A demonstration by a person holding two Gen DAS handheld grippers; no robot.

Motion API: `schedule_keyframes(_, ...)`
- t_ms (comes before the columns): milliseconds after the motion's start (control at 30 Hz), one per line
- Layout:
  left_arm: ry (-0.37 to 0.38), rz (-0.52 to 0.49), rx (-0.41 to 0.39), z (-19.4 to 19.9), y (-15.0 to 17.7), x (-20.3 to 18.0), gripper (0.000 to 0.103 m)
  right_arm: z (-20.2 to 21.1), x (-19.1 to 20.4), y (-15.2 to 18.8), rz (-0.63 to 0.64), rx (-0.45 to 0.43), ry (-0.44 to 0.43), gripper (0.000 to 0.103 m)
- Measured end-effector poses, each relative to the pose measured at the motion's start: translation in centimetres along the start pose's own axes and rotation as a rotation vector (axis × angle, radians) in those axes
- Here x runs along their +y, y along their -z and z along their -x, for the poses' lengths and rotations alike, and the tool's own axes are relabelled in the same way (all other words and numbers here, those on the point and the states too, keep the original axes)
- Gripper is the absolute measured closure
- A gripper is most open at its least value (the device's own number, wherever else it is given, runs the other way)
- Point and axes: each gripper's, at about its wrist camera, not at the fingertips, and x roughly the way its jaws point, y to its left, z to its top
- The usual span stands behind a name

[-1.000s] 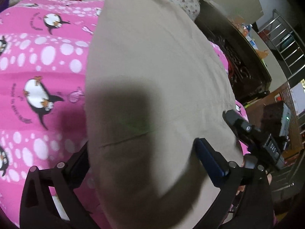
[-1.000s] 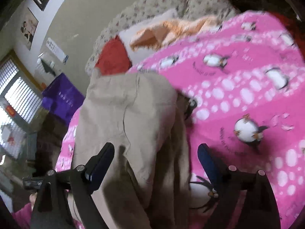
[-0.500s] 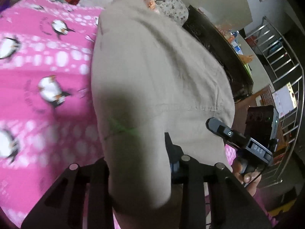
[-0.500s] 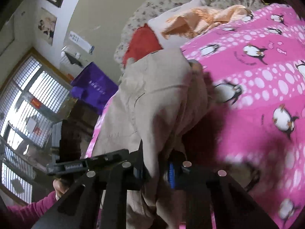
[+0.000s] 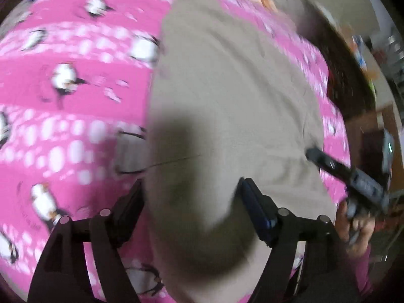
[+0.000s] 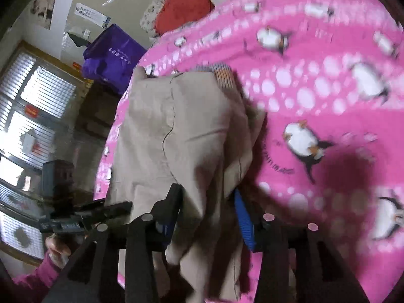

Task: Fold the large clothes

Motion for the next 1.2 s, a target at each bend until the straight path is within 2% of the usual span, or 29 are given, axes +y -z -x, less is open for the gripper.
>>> schedule_keyframes(67,-0.024,-0.004,-0.056,1.8,0.4,-0.1,0.027,1.9,2.0,0.1,0.066,-0.040,0.040,0.058)
schedule_keyframes(133,-0.076,-0.029,-0.115,3.3,0.8,-0.4,0.026,3.3,4.4,0.0,0.136,-0.067,0.046,0.058)
schedule_keyframes(233,-0.154,-0.080,-0.150,4.3,2.4,-0.9,0.025,4.5,8.2,1.1,0.270,-0.079,0.028,0.058)
schedule_keyframes(333,-0.173,-0.108,-0.168,4.5,4.1,0.0,0.025,3.5,10.5,2.8,0.366,-0.058,0.014,0.061)
schedule_keyframes(400,-0.202,-0.129,-0.155,3.3,5.0,-0.2,0.025,2.1,10.5,4.1,0.396,-0.008,0.047,0.063)
schedule_keyframes(433,-0.223,-0.139,-0.151,2.7,5.0,-0.4,0.025,0.8,9.9,4.5,0.395,0.029,0.092,0.065)
schedule_keyframes(533,-0.221,-0.144,-0.183,1.4,5.4,-1.4,0.024,-1.5,7.9,5.1,0.363,0.070,0.218,0.079)
schedule_keyframes(567,-0.219,-0.134,-0.191,1.0,5.5,-1.4,0.023,-2.1,7.1,5.2,0.354,0.072,0.247,0.080)
schedule_keyframes(700,-0.233,-0.105,-0.222,0.6,5.7,-1.6,0.022,-2.6,5.7,5.3,0.285,0.053,0.227,0.080)
schedule_keyframes(800,-0.227,-0.092,-0.230,1.3,5.7,-1.8,0.022,-1.8,6.4,5.9,0.285,0.039,0.241,0.076)
schedule_keyframes(833,-0.234,-0.092,-0.238,1.7,5.7,-1.9,0.022,-1.5,6.5,5.9,0.287,0.034,0.245,0.072)
schedule_keyframes(867,-0.243,-0.095,-0.247,2.1,5.6,-2.0,0.022,-0.8,6.9,6.1,0.290,0.022,0.247,0.064)
schedule_keyframes(900,-0.247,-0.099,-0.262,2.6,5.7,-2.1,0.022,-0.3,7.3,6.2,0.290,0.012,0.244,0.060)
schedule_keyframes(967,-0.259,-0.103,-0.290,3.4,5.6,-2.2,0.022,1.0,8.3,6.5,0.293,-0.031,0.264,0.043)
schedule_keyframes(1067,-0.287,-0.104,-0.335,4.6,5.4,-2.5,0.022,1.9,9.2,6.4,0.307,-0.087,0.333,0.039)
schedule_keyframes(1200,-0.315,-0.129,-0.365,5.7,5.2,-3.2,0.022,2.7,10.2,6.2,0.290,-0.139,0.366,0.031)
